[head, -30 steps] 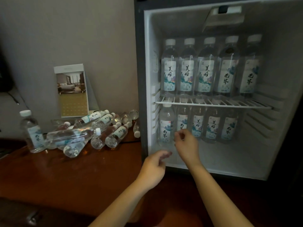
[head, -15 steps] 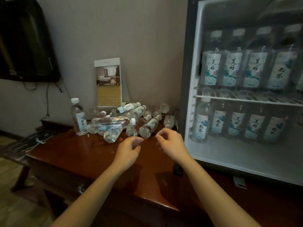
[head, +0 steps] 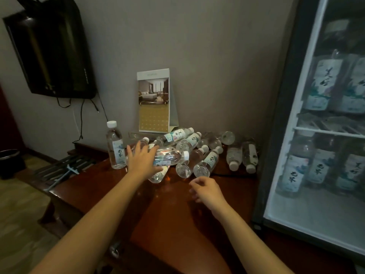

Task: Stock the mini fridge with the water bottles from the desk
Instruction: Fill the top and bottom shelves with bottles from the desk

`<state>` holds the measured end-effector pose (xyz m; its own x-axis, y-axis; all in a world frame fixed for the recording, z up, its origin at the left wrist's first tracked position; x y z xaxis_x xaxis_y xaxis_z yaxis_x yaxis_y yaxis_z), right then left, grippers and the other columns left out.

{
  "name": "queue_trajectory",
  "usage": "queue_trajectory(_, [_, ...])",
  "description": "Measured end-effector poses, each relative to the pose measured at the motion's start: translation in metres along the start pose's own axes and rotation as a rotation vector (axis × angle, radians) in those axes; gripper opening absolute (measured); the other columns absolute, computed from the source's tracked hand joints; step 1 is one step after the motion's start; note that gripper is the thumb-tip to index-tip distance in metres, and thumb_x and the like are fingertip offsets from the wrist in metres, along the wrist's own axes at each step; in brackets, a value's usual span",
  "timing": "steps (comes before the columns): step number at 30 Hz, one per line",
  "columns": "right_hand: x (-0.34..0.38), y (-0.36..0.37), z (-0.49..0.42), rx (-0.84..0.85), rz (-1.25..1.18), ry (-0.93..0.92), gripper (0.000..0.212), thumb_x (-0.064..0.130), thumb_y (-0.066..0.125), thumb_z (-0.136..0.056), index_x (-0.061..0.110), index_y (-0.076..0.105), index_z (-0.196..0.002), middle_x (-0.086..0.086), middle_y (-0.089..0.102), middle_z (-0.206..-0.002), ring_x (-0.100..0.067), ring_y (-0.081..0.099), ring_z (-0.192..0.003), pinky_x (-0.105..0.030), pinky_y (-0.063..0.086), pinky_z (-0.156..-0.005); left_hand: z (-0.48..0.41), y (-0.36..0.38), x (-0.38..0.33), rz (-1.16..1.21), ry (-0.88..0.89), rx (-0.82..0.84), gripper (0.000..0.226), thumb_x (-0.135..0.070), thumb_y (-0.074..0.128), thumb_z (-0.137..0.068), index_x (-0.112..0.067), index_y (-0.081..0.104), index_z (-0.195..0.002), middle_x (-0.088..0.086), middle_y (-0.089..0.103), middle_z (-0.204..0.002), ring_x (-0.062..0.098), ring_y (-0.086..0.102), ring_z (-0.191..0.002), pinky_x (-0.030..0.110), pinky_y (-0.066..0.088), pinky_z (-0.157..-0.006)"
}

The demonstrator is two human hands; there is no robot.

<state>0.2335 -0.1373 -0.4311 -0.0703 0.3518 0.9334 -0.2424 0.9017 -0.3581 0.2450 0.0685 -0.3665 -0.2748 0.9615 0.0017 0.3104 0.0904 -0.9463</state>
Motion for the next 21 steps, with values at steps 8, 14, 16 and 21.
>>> queue_trajectory(8, [0.000,0.027,-0.015,0.062,-0.156,0.049,0.013,0.014,0.048,-0.096,0.011,0.057,-0.106,-0.002,0.062,-0.080,-0.014,0.058,-0.064,-0.026,0.049,-0.064,-0.004,-0.001,0.016,0.184,0.018,-0.220,0.068,-0.060,0.062,-0.076,-0.022,0.043,-0.130,0.001,0.056,-0.124,0.022,0.055,-0.112,0.041,0.042,-0.096])
queue_trajectory(14, [0.032,0.040,0.000,0.152,-0.292,-0.077,0.047,0.023,0.050,-0.096,0.029,0.036,-0.140,0.000,0.052,-0.128,-0.013,0.062,-0.095,-0.019,0.049,-0.074,0.043,0.002,0.008,1.245,-0.106,-0.005,0.036,-0.040,0.062,-0.086,-0.016,0.059,-0.112,0.002,0.069,-0.104,0.013,0.067,-0.081,0.032,0.057,-0.073])
queue_trajectory(16, [0.043,0.038,0.008,0.173,-0.369,-0.143,0.052,0.024,0.051,-0.096,0.035,0.032,-0.142,0.004,0.053,-0.126,-0.014,0.058,-0.110,-0.017,0.048,-0.077,0.063,-0.001,-0.013,1.525,-0.118,0.127,0.034,-0.032,0.049,-0.093,-0.006,0.059,-0.112,0.006,0.070,-0.092,0.013,0.068,-0.072,0.024,0.056,-0.063])
queue_trajectory(21, [0.064,0.009,0.039,0.144,-0.440,-0.301,0.047,0.018,0.054,-0.093,0.025,0.042,-0.138,0.013,0.064,-0.115,0.002,0.060,-0.106,-0.018,0.047,-0.093,0.101,-0.017,-0.058,1.777,-0.045,0.269,0.036,-0.036,0.032,-0.098,-0.017,0.058,-0.111,0.007,0.072,-0.098,0.019,0.070,-0.086,0.030,0.058,-0.074])
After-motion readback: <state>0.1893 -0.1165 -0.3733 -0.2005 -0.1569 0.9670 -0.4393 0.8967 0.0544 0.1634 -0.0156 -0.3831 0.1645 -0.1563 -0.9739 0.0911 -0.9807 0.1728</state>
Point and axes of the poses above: each hand's wrist, its own z-axis away from the middle knuckle, its own y-axis out of the palm, x = y × z, the point moved 9 cm from there along -z, towards the middle knuckle
